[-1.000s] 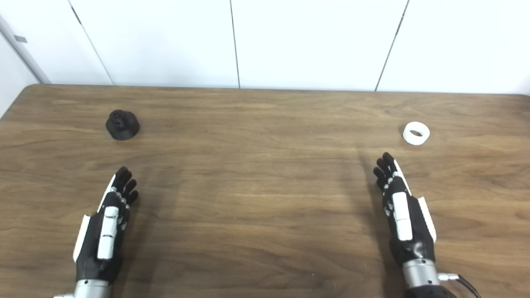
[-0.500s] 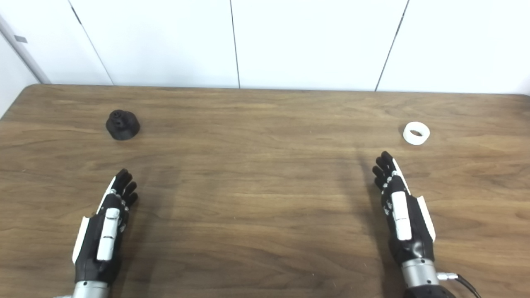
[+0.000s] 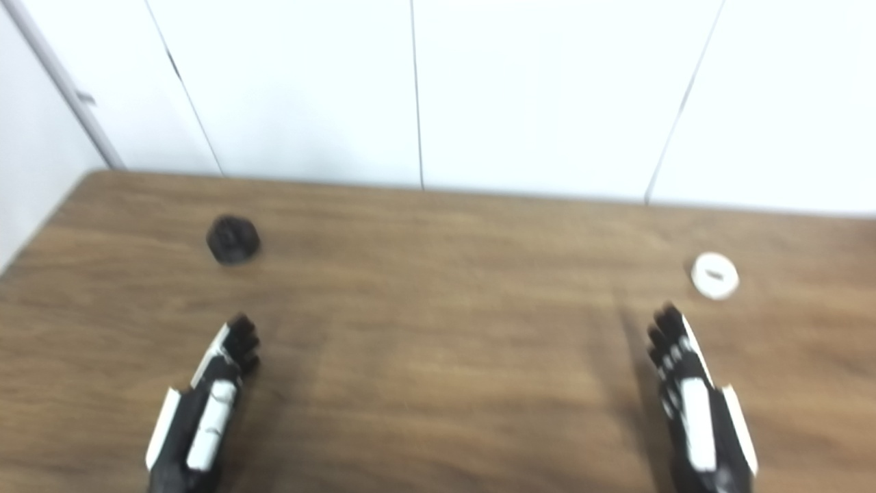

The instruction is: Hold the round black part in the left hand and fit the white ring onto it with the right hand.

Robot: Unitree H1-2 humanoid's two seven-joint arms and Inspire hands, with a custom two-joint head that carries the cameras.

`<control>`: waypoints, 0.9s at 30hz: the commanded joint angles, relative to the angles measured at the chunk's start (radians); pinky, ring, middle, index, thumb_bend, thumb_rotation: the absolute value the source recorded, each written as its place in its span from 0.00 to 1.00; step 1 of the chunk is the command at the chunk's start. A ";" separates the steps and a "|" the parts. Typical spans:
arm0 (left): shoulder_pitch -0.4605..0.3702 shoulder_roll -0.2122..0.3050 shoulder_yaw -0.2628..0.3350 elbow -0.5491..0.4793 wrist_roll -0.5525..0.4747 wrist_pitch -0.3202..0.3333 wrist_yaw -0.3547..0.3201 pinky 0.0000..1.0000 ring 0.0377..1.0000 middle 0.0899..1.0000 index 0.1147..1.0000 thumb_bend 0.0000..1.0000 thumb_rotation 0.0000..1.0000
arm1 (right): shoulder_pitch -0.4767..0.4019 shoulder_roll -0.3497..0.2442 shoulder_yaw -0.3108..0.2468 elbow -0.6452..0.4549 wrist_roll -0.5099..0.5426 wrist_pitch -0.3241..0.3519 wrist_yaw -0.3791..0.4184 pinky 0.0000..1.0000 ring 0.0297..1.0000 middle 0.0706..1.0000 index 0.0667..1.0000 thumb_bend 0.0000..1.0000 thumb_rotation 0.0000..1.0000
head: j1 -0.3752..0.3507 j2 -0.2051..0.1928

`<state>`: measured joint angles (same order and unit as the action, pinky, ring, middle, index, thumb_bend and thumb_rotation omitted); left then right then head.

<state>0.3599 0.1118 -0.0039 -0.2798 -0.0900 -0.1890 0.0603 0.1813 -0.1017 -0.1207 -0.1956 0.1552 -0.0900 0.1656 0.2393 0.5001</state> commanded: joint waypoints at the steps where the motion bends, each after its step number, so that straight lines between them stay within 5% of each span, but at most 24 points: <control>1: 0.020 -0.059 -0.009 0.021 0.005 -0.037 0.001 0.94 0.95 0.95 0.96 0.59 0.81 | 0.066 -0.016 -0.001 0.027 0.024 -0.045 0.014 1.00 0.97 0.97 0.97 0.53 0.97 | 0.001 0.001; 19: 0.004 -0.070 -0.021 0.064 0.030 -0.052 0.012 0.94 0.94 0.93 0.93 0.57 0.74 | 0.050 -0.030 -0.005 0.080 0.000 -0.082 0.019 1.00 1.00 1.00 1.00 0.51 1.00 | 0.065 -0.061; 27: 0.006 -0.071 -0.024 0.053 0.052 -0.034 0.020 0.95 0.94 0.93 0.93 0.55 0.72 | 0.044 -0.033 -0.005 0.102 0.021 -0.101 0.030 1.00 1.00 1.00 1.00 0.53 1.00 | 0.059 -0.054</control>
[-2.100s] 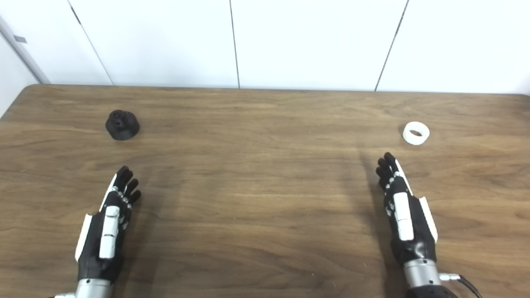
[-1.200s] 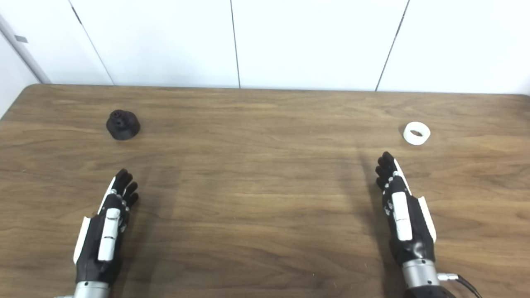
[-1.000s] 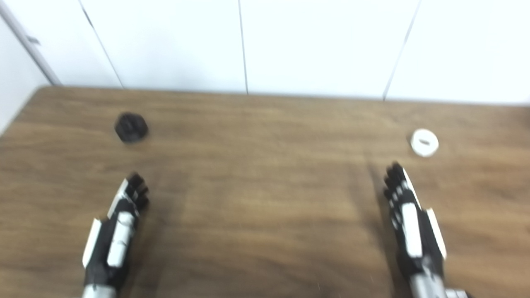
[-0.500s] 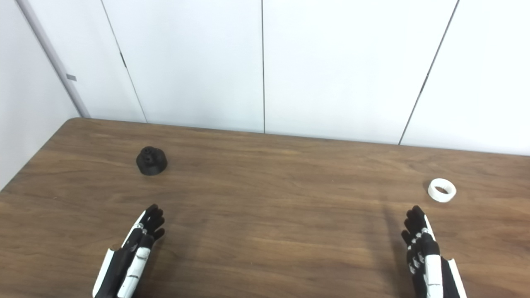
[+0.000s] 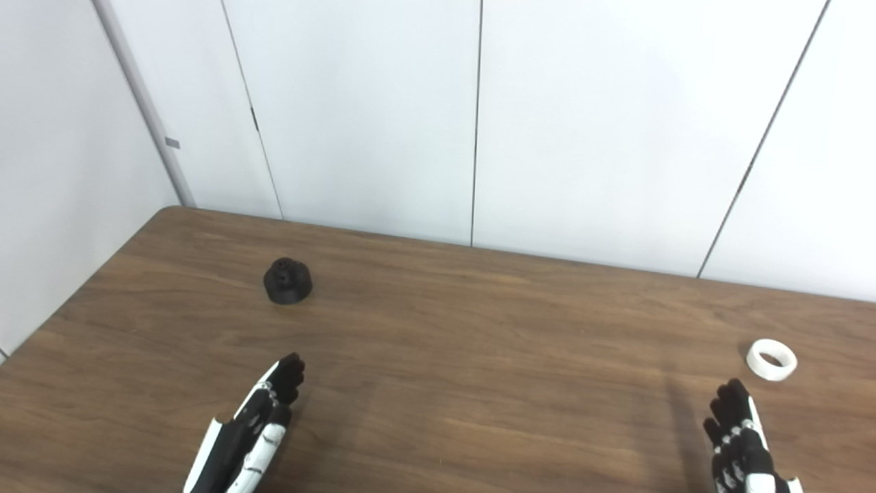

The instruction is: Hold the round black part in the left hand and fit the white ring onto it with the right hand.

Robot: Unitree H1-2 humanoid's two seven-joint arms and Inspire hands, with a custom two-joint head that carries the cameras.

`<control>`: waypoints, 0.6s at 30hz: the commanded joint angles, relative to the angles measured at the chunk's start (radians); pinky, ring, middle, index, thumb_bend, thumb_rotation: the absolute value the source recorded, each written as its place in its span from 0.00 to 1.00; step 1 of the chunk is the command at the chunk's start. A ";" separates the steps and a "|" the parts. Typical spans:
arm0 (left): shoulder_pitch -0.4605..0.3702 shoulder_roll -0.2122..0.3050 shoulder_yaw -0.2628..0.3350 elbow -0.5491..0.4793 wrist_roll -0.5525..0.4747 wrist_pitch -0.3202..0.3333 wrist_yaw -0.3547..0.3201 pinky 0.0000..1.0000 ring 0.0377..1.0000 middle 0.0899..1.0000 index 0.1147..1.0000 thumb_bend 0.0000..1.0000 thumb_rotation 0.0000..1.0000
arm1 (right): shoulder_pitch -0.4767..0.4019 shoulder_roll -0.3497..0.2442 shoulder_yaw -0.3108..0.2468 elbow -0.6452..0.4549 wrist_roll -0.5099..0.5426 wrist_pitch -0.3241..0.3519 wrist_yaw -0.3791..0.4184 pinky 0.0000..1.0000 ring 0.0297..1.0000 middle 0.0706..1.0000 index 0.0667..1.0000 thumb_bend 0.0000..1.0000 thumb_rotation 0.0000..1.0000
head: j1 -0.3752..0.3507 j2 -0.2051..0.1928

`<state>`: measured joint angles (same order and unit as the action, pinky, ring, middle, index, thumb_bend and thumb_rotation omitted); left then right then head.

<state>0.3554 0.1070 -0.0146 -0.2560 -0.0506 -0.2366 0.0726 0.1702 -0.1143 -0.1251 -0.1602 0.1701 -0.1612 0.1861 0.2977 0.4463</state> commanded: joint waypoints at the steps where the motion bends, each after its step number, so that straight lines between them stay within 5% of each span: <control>1: 0.012 -0.066 -0.014 0.024 0.013 0.021 0.008 0.95 0.95 0.93 0.94 0.56 0.72 | 0.054 -0.021 0.000 0.065 0.004 -0.030 0.008 1.00 1.00 1.00 1.00 0.53 1.00 | 0.000 0.000; 6: 0.011 -0.064 -0.014 0.013 0.029 0.035 0.014 0.94 0.94 0.93 0.94 0.59 0.71 | 0.056 -0.026 0.000 0.056 -0.014 -0.022 0.000 1.00 1.00 1.00 1.00 0.53 1.00 | -0.002 0.014; 12: 0.009 -0.057 0.009 -0.052 0.070 0.083 0.038 0.90 0.93 0.93 0.92 0.55 0.44 | 0.056 -0.027 -0.001 0.044 -0.029 -0.012 -0.008 1.00 1.00 0.99 1.00 0.51 1.00 | 0.002 0.025; 18: -0.028 -0.031 0.049 -0.156 0.128 0.164 0.061 0.89 0.92 0.92 0.91 0.76 0.34 | 0.051 -0.027 0.002 0.050 -0.021 -0.012 -0.004 1.00 1.00 1.00 1.00 0.49 1.00 | 0.003 0.027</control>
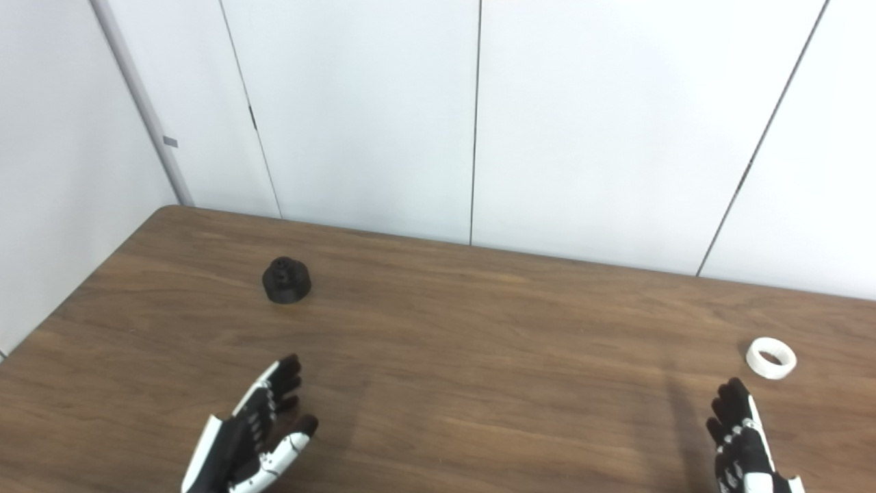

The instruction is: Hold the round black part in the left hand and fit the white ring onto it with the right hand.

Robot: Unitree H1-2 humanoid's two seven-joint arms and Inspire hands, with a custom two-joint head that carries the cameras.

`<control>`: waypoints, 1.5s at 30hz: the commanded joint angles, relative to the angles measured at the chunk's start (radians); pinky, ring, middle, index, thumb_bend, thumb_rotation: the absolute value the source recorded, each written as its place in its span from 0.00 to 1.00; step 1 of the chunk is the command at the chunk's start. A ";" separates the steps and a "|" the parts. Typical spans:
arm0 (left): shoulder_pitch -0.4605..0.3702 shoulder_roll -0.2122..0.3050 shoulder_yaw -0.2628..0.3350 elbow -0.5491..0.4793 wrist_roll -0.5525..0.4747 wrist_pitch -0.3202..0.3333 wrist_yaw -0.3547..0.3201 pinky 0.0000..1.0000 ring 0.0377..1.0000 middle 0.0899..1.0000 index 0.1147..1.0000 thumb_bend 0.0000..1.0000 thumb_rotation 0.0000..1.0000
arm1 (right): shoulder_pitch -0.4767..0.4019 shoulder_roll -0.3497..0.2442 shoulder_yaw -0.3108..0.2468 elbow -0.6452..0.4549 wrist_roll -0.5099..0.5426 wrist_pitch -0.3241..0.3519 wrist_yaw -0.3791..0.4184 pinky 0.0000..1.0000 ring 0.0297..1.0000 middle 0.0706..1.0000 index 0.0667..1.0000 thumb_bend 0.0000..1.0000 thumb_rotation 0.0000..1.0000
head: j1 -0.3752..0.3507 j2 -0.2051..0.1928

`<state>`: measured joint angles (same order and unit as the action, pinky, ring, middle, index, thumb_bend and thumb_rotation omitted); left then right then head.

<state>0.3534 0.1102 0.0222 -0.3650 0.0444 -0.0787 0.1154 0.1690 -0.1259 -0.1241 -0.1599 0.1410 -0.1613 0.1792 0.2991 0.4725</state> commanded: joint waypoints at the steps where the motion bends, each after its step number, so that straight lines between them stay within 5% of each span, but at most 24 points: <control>1: -0.036 -0.029 0.019 -0.064 0.060 0.029 0.022 0.88 0.91 0.91 0.91 0.79 0.34 | 0.051 -0.015 0.000 0.052 0.013 -0.015 0.004 1.00 1.00 0.99 1.00 0.49 1.00 | 0.001 0.000; 9: -0.152 0.014 0.085 -0.119 0.134 0.155 0.021 0.96 0.95 0.91 0.90 0.89 0.22 | 0.052 -0.016 0.002 0.040 0.013 -0.004 0.000 1.00 0.99 0.99 1.00 0.50 1.00 | -0.008 0.022; 12: -0.194 0.053 0.095 -0.128 0.267 0.224 0.018 0.99 0.96 0.92 0.90 0.90 0.29 | 0.054 -0.018 0.004 0.034 0.013 0.007 0.002 1.00 0.99 0.99 1.00 0.51 1.00 | -0.008 0.022; 16: -0.254 0.083 0.121 -0.089 0.358 0.275 0.021 0.79 0.86 0.88 0.89 0.91 0.31 | 0.056 -0.018 0.007 0.034 0.012 0.008 0.002 1.00 0.99 0.99 1.00 0.51 1.00 | -0.011 0.026; 20: -0.317 0.111 0.142 -0.020 0.400 0.309 0.019 0.89 0.92 0.92 0.88 0.91 0.33 | 0.058 -0.017 0.006 0.034 0.008 0.006 0.000 1.00 0.99 0.98 0.99 0.52 1.00 | -0.014 0.030; 32: -0.449 0.221 0.184 0.202 0.415 0.294 0.034 0.97 0.99 0.95 0.88 0.87 0.30 | 0.064 -0.013 0.009 0.032 -0.002 0.007 -0.006 1.00 0.99 0.98 0.99 0.55 1.00 | -0.016 0.033; 37: -0.515 0.284 0.131 0.326 0.512 0.276 0.071 1.00 0.99 0.93 0.86 0.87 0.32 | 0.065 -0.014 0.011 0.032 -0.004 0.004 -0.005 1.00 0.99 0.98 0.99 0.55 1.00 | -0.018 0.034; 45: -0.620 0.309 0.070 0.504 0.547 0.276 0.106 1.00 1.00 0.92 0.83 0.90 0.37 | 0.074 -0.011 0.008 0.024 0.004 0.005 -0.006 1.00 0.99 0.98 0.99 0.56 1.00 | -0.025 0.038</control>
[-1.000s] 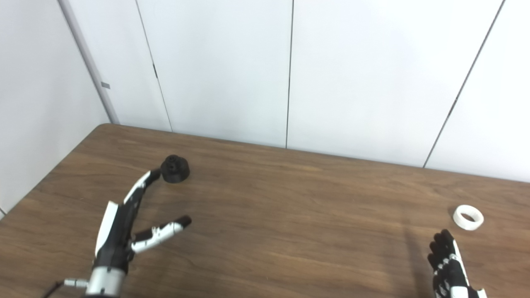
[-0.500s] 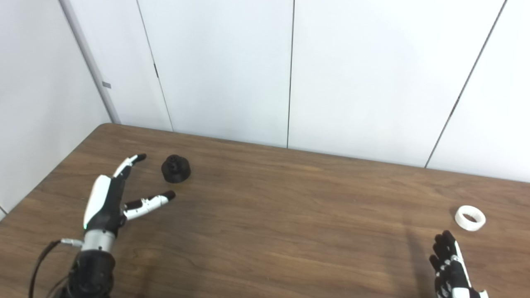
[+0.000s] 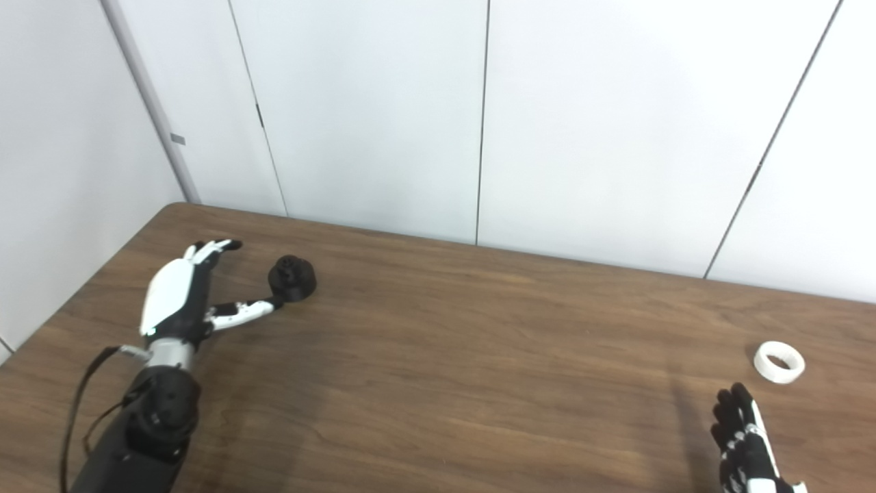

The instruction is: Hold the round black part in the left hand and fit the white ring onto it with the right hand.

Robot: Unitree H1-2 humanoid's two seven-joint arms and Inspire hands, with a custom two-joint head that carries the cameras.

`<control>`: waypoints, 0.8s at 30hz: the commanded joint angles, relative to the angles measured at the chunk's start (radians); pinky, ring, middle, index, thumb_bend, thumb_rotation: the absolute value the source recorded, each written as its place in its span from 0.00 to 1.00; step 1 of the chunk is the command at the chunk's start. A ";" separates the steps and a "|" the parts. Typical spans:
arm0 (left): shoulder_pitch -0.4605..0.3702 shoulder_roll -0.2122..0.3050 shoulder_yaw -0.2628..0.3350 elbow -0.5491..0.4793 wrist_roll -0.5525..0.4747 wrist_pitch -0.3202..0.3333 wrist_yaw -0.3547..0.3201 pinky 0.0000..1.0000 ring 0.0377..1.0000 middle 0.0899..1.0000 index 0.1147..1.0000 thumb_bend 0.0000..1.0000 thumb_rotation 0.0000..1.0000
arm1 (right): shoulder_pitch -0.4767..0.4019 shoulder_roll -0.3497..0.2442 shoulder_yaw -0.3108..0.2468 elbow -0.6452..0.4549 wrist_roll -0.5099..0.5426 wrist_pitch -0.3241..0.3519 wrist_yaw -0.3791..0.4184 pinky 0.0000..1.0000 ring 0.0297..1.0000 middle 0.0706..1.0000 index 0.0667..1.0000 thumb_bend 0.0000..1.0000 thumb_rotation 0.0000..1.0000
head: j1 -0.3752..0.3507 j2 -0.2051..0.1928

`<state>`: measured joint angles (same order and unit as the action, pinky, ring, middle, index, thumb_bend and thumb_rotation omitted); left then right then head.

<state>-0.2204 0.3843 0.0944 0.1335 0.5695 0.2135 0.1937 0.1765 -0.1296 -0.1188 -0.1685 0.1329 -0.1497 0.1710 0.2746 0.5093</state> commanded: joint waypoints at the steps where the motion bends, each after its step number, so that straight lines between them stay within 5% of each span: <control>1: -0.059 0.038 -0.012 0.027 0.028 -0.014 0.029 1.00 1.00 0.92 0.82 0.91 0.38 | 0.068 -0.008 0.003 0.031 0.013 -0.004 0.003 1.00 0.99 0.98 0.99 0.56 1.00 | -0.002 0.002; 24: -0.203 0.039 -0.101 0.267 0.018 0.016 0.035 1.00 0.99 0.92 0.80 0.93 0.40 | 0.087 -0.003 -0.003 0.005 0.011 0.011 -0.006 1.00 1.00 0.99 1.00 0.59 0.99 | -0.021 0.015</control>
<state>-0.3694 0.3938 -0.0078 0.4058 0.5826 0.2381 0.1976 0.1898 -0.1295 -0.1234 -0.1841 0.1347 -0.1291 0.1675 0.2531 0.5231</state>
